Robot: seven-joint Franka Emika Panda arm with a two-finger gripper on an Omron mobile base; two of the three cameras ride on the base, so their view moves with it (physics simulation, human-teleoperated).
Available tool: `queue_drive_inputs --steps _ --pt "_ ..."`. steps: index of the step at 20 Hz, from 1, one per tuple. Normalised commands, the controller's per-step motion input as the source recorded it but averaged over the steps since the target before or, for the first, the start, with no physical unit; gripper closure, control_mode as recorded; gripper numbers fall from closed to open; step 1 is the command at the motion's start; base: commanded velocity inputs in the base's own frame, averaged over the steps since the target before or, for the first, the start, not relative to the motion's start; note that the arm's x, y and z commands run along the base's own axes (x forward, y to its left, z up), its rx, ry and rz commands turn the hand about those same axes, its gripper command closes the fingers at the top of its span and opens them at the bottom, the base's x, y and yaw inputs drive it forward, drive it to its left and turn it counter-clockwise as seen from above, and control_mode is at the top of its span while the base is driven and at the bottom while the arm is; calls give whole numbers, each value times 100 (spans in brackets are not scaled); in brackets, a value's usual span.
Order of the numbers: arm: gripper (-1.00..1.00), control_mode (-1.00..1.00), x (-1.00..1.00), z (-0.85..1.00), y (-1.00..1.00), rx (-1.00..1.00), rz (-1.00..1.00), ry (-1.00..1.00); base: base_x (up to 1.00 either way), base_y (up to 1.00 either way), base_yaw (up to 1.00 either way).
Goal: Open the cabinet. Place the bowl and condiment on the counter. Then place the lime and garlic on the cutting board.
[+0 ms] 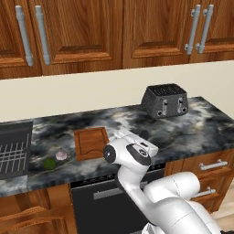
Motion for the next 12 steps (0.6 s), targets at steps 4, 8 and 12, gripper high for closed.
queue_drive_inputs --steps 4,8,12 --pt "100 -100 12 -25 7 0 0 0 0 0 0" --pt "100 -100 20 -14 11 0 -1 0 0 0 0" --pt "100 -100 34 0 10 0 -1 0 0 0 0"
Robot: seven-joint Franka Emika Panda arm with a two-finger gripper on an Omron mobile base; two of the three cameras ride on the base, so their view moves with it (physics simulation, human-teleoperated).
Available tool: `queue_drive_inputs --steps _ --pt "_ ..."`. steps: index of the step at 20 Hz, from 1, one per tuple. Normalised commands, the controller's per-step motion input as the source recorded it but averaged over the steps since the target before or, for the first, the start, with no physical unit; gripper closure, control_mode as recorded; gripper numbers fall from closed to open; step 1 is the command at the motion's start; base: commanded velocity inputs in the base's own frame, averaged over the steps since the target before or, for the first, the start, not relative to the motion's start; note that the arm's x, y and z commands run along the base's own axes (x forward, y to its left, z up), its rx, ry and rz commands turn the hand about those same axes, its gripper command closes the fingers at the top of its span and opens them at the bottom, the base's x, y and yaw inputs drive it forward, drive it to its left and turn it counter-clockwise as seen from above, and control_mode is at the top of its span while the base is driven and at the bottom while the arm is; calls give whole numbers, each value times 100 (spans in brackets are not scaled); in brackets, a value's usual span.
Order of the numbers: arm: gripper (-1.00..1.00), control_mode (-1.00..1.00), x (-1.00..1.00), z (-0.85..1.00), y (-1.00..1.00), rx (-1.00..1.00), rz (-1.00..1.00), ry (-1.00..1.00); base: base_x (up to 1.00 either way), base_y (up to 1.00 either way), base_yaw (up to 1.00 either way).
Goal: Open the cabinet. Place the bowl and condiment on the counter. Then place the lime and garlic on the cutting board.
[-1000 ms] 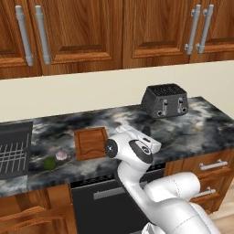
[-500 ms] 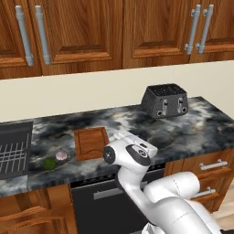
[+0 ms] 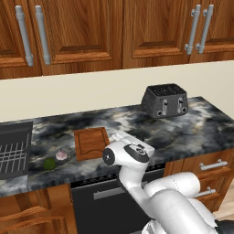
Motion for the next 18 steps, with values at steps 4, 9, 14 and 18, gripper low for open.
queue_drive_inputs --steps 4,9,14,18 --pt "100 -100 33 -4 16 0 0 0 0 0 0" --pt "100 -100 28 -16 18 0 0 0 0 0 0" --pt "100 -100 25 -31 17 0 0 0 0 0 0" --pt "100 -100 22 -27 11 0 0 0 0 0 0"
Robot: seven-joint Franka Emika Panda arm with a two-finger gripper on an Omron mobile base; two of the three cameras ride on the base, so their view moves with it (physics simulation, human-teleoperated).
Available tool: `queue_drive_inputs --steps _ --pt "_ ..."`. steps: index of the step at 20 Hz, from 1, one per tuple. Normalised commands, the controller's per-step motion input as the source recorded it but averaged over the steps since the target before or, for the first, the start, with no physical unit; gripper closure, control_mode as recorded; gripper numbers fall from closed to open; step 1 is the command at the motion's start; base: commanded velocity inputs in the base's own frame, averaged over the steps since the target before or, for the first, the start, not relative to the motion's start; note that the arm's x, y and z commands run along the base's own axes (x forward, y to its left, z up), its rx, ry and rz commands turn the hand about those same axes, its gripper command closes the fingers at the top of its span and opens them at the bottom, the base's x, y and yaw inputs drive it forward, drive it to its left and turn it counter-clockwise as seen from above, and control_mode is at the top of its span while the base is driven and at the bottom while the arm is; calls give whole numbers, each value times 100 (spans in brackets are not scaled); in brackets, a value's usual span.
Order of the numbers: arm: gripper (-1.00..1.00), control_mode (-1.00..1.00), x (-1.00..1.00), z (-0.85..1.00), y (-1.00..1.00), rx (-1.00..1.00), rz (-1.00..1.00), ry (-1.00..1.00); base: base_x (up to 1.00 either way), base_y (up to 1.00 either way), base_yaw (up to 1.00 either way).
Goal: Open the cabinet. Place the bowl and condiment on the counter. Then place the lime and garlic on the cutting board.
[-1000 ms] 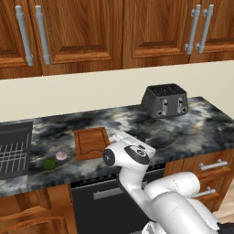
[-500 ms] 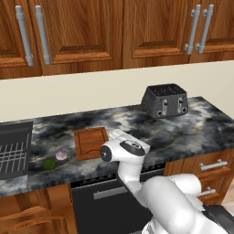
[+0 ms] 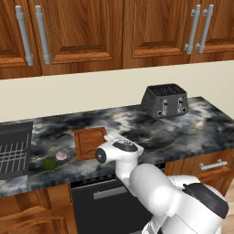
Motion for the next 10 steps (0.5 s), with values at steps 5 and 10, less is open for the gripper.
queue_drive_inputs --steps 5,10 --pt "100 -100 17 -19 3 0 -1 -2 0 0 0" --pt "100 -100 11 -19 0 0 0 -3 0 0 0"
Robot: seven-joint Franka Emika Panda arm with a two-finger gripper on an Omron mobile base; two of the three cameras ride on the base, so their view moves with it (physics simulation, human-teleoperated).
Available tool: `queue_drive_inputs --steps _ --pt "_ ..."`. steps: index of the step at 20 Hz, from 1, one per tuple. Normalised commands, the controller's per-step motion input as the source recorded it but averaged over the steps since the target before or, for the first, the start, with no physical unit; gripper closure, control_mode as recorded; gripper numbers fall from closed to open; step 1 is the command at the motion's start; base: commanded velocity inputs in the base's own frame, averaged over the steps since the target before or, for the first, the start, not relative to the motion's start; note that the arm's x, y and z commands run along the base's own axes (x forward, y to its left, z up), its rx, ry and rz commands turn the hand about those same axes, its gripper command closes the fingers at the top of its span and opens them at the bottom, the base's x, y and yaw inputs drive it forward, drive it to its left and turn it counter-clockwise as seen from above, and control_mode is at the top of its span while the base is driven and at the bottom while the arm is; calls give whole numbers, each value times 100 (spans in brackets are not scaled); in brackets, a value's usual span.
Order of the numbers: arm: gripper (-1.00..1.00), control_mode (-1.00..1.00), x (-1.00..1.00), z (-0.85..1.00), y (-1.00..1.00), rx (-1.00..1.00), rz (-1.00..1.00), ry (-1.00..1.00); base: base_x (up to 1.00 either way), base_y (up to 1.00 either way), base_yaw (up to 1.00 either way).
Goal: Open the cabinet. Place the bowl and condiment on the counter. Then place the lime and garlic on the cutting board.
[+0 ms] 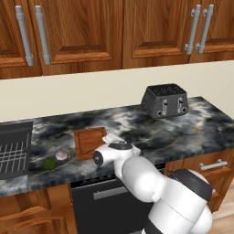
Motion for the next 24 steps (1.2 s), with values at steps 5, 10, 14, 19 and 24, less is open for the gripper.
queue_drive_inputs --steps 5,10,14,19,24 --pt "100 -100 15 -13 0 0 0 -3 0 0 0" --pt "100 -100 19 -9 0 0 0 -2 0 0 0" --pt "100 -100 18 -13 0 0 0 -1 0 0 0" --pt "100 -100 14 -23 0 0 0 0 0 0 0" --pt "100 -100 6 -31 0 0 0 -2 0 0 0"
